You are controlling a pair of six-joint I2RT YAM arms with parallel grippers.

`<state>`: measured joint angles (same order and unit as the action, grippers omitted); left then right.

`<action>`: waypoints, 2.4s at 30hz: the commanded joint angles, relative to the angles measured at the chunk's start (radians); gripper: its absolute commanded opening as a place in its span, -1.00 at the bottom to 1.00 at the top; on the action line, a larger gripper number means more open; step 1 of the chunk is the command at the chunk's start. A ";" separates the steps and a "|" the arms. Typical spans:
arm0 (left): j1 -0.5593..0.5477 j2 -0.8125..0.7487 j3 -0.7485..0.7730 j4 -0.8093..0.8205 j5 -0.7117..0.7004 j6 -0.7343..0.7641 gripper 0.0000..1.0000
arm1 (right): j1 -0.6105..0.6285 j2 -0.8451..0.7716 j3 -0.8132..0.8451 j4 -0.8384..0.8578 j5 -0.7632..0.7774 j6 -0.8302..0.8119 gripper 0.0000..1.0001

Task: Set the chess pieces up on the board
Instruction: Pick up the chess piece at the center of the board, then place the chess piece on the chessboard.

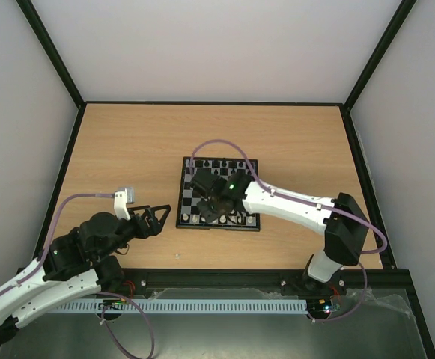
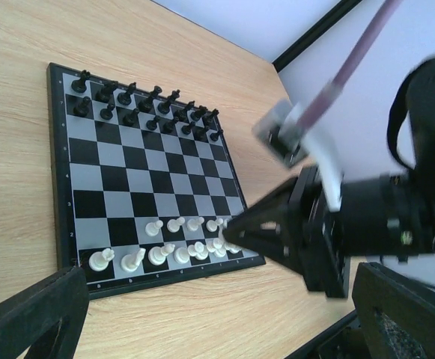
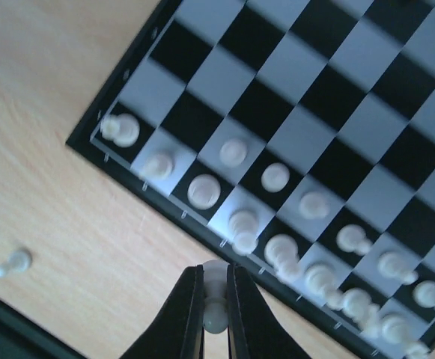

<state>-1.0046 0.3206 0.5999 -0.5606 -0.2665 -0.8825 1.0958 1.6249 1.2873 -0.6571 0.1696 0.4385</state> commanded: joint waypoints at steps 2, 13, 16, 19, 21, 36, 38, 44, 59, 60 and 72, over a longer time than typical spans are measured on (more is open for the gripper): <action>0.003 0.017 0.011 0.008 -0.013 0.008 0.98 | -0.063 0.064 0.146 -0.102 0.014 -0.084 -0.97; 0.003 0.005 0.011 0.006 -0.013 0.006 0.98 | -0.091 0.295 0.291 -0.111 -0.020 -0.137 -0.97; 0.003 0.006 0.014 0.005 -0.015 0.006 0.99 | -0.092 0.328 0.291 -0.103 -0.034 -0.141 -0.97; 0.003 0.009 0.014 0.006 -0.016 0.008 0.99 | -0.093 0.360 0.291 -0.099 -0.045 -0.145 -0.96; 0.004 0.008 0.013 0.007 -0.016 0.010 0.99 | -0.093 0.377 0.320 -0.098 -0.047 -0.147 -0.96; 0.003 0.005 0.013 0.007 -0.015 0.013 0.98 | -0.092 0.451 0.366 -0.100 -0.080 -0.155 -0.95; 0.003 0.006 0.013 0.007 -0.015 0.011 0.98 | -0.093 0.454 0.365 -0.099 -0.080 -0.155 -0.94; 0.004 0.005 0.014 0.007 -0.015 0.012 0.98 | -0.092 0.462 0.365 -0.093 -0.081 -0.156 -0.91; 0.003 0.007 0.009 0.012 -0.014 0.014 0.99 | -0.093 0.482 0.363 -0.084 -0.088 -0.158 -0.85; 0.003 0.007 0.009 0.010 -0.014 0.013 0.99 | -0.092 0.482 0.363 -0.082 -0.088 -0.159 -0.84; 0.003 0.008 0.009 0.010 -0.016 0.011 0.99 | -0.092 0.489 0.368 -0.073 -0.097 -0.165 -0.82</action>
<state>-1.0046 0.3344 0.5999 -0.5602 -0.2703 -0.8810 1.0073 2.0899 1.6264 -0.7052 0.0834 0.2905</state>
